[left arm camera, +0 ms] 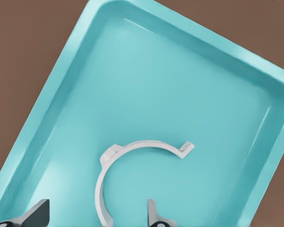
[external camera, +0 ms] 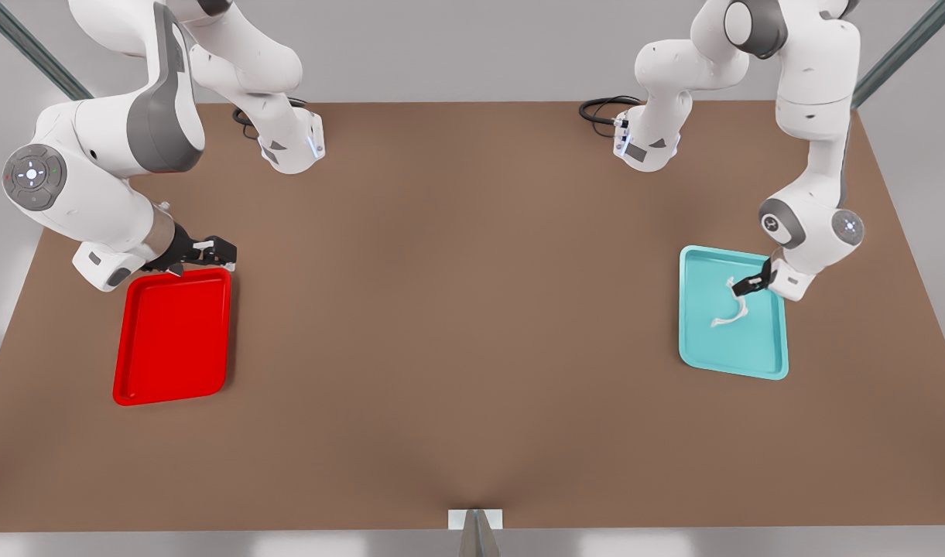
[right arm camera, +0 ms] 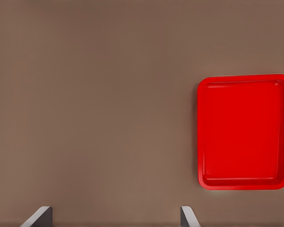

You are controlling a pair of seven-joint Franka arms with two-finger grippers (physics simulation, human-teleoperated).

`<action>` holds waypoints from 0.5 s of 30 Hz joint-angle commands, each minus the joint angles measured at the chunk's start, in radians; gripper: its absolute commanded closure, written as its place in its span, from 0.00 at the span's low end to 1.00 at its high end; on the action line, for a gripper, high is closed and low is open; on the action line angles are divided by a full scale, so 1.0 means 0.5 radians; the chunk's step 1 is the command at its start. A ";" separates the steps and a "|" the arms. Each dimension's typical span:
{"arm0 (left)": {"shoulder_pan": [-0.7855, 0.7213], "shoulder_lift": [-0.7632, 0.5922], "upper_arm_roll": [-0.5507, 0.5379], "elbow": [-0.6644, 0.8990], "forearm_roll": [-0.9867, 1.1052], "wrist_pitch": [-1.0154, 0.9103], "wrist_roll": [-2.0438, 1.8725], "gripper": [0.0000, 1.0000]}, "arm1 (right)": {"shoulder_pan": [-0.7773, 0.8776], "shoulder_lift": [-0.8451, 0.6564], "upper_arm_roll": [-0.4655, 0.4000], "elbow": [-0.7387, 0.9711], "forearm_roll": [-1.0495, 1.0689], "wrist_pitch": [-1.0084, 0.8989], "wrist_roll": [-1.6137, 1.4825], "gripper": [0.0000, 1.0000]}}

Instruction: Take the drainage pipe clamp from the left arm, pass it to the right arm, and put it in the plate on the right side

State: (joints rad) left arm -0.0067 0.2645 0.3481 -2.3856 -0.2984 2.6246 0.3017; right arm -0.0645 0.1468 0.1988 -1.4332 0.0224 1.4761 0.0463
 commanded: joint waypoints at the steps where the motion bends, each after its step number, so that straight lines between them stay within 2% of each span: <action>1: -0.002 0.008 -0.003 -0.012 -0.182 0.150 0.621 0.00 | 0.000 -0.002 0.001 0.001 0.001 -0.001 -0.019 0.00; 5: -0.020 0.063 -0.018 -0.015 -0.578 0.138 0.618 0.00 | -0.003 -0.002 0.001 0.001 0.001 -0.001 -0.022 0.00; 9: -0.023 0.131 -0.018 -0.012 -0.594 0.147 0.624 0.01 | -0.003 -0.002 0.001 -0.008 0.001 -0.001 -0.022 0.00; 11: -0.023 0.158 -0.018 -0.012 -0.594 0.153 0.627 0.05 | -0.003 -0.002 0.001 -0.008 0.001 -0.001 -0.022 0.00; 14: -0.023 0.174 -0.018 -0.012 -0.594 0.153 0.627 0.33 | -0.003 -0.002 0.001 -0.008 0.001 -0.001 -0.025 0.00; 15: -0.023 0.183 -0.018 -0.012 -0.594 0.153 0.627 0.37 | -0.003 -0.002 0.001 -0.008 0.001 -0.001 -0.025 0.00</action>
State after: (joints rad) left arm -0.0185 0.3542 0.3388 -2.3914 -0.5887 2.6936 0.4811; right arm -0.0660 0.1468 0.1988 -1.4378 0.0224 1.4760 0.0401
